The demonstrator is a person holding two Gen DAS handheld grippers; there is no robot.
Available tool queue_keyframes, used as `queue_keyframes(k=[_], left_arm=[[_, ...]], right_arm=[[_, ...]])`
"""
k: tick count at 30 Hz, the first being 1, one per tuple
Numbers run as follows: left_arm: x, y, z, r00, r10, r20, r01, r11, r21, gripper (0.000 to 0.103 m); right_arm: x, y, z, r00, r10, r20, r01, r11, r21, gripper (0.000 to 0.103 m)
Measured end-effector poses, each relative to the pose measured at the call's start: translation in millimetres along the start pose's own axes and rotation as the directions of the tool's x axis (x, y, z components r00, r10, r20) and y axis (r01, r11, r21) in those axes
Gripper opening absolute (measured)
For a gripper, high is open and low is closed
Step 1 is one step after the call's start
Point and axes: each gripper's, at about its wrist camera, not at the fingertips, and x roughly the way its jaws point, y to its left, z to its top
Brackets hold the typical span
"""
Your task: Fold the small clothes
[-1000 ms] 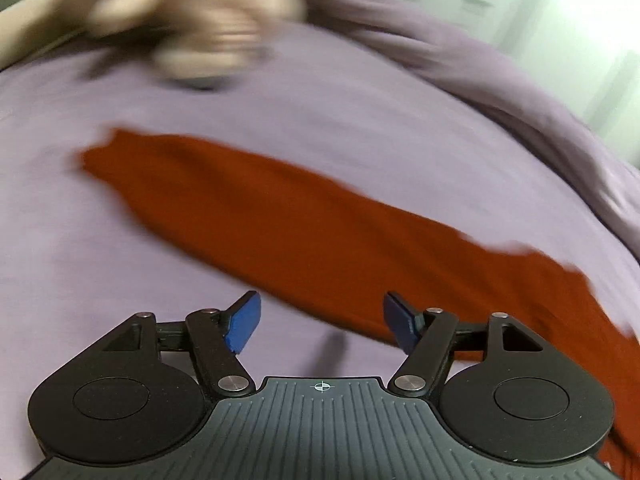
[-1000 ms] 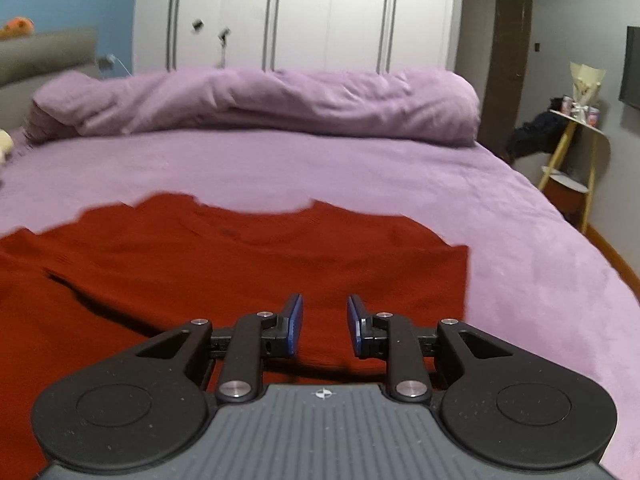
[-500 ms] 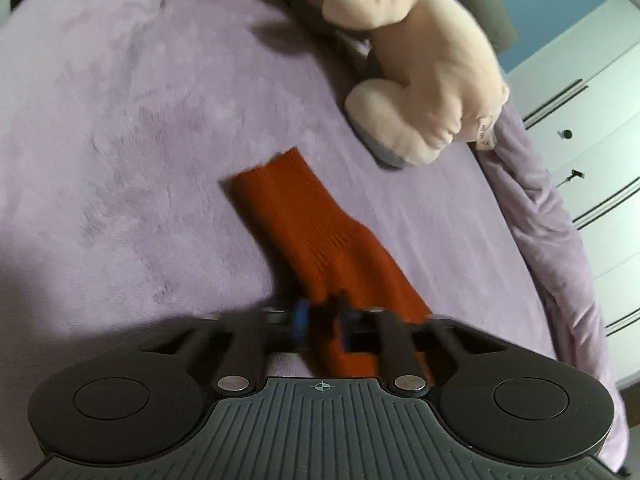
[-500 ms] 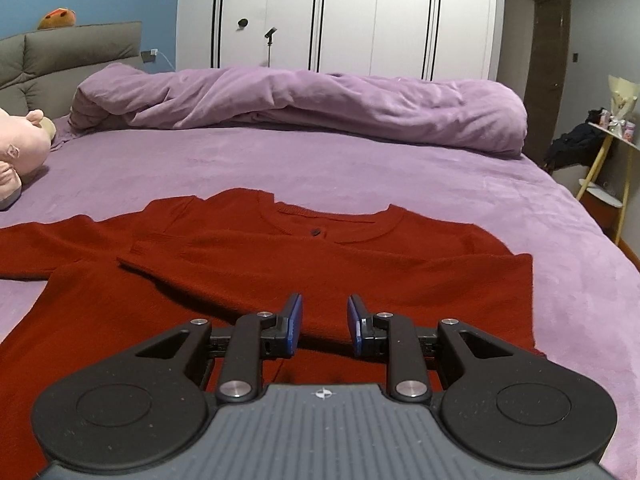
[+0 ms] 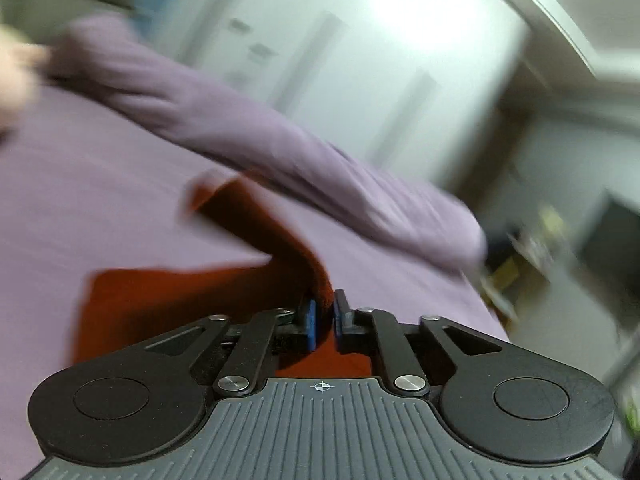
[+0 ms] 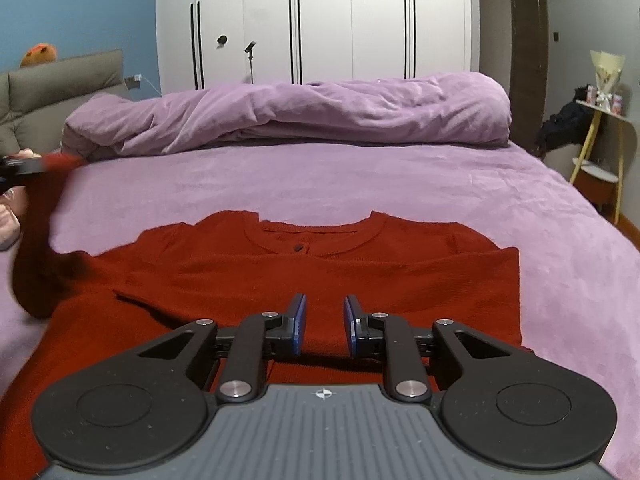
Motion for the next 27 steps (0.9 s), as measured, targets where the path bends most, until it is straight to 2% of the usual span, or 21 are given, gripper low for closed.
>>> queue_keyframes(k=[1, 3, 4, 6, 7, 9, 11, 15, 20, 22, 23, 25, 27], left_arm=[[16, -18, -15, 0.998, -0.024, -0.061, 0.026, 0.999, 0.029, 0.021], [38, -34, -39, 0.982, -0.043, -0.183, 0.052, 0.998, 0.046, 0.035], [43, -38, -52, 0.973, -0.025, -0.231, 0.038, 0.998, 0.054, 0.035], [46, -33, -66, 0.961, 0.044, -0.271, -0.023, 0.996, 0.083, 0.035], [44, -31, -70, 0.958, 0.084, -0.274, -0.057, 0.993, 0.104, 0.036], [39, -19, -69, 0.952, 0.158, -0.263, -0.127, 0.983, 0.131, 0.042], [31, -2, -64, 0.945, 0.220, -0.240, -0.191, 0.972, 0.138, 0.044], [15, 26, -52, 0.931, 0.298, -0.209, -0.276, 0.953, 0.126, 0.047], [8, 42, -51, 0.916, 0.339, -0.217, -0.316, 0.939, 0.132, 0.048], [8, 40, -52, 0.911, 0.352, -0.214, -0.326, 0.934, 0.147, 0.048], [6, 39, -54, 0.911, 0.354, -0.212, -0.327, 0.932, 0.153, 0.049], [7, 36, -58, 0.910, 0.352, -0.218, -0.322, 0.933, 0.162, 0.052], [10, 35, -59, 0.908, 0.348, -0.234, -0.319, 0.935, 0.152, 0.052]], right_arm=[[0, -2, 0, 1.000, 0.006, -0.003, -0.006, 1.000, 0.007, 0.016], [1, -10, 2, 0.999, 0.031, -0.018, -0.030, 0.999, 0.030, 0.016], [4, -14, 4, 0.998, 0.052, -0.034, -0.050, 0.998, 0.044, 0.016], [12, -24, 6, 0.991, 0.116, -0.071, -0.109, 0.990, 0.091, 0.018], [18, -28, 7, 0.984, 0.153, -0.090, -0.142, 0.983, 0.116, 0.021], [33, -36, 10, 0.967, 0.225, -0.122, -0.200, 0.961, 0.189, 0.035], [50, -42, 14, 0.956, 0.264, -0.129, -0.222, 0.936, 0.273, 0.039], [88, -41, 20, 0.940, 0.310, -0.143, -0.234, 0.890, 0.391, 0.044], [121, -23, 21, 0.937, 0.298, -0.182, -0.211, 0.898, 0.386, 0.043], [122, -14, 23, 0.945, 0.276, -0.175, -0.201, 0.914, 0.353, 0.034], [121, -10, 24, 0.948, 0.271, -0.168, -0.205, 0.920, 0.333, 0.025], [121, -6, 26, 0.950, 0.263, -0.168, -0.202, 0.928, 0.312, 0.022], [125, -5, 26, 0.950, 0.254, -0.181, -0.192, 0.933, 0.304, 0.006]])
